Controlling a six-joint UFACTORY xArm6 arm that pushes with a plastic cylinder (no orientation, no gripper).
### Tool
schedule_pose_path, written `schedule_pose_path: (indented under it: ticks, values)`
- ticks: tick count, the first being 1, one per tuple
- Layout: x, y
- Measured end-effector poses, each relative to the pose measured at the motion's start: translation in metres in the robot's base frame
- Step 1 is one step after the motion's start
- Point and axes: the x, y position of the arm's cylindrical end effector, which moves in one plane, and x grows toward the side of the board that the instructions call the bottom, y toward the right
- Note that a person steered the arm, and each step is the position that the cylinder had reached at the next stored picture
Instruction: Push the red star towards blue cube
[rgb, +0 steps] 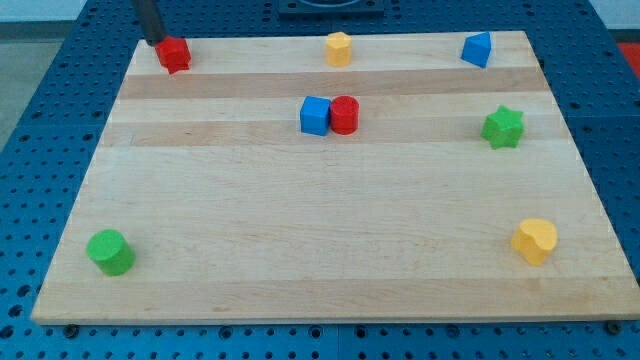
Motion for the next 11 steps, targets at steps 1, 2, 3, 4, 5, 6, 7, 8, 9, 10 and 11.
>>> schedule_pose_path:
  ticks: [1, 2, 3, 4, 5, 6, 7, 8, 9, 10, 11]
  values:
    - [0.015, 0.000]
    - [0.029, 0.002]
    - [0.033, 0.012]
    - [0.030, 0.028]
    - [0.023, 0.048]
    - [0.022, 0.066]
    - [0.043, 0.070]
    - [0.071, 0.073]
    - [0.090, 0.083]
    - [0.097, 0.103]
    - [0.109, 0.124]
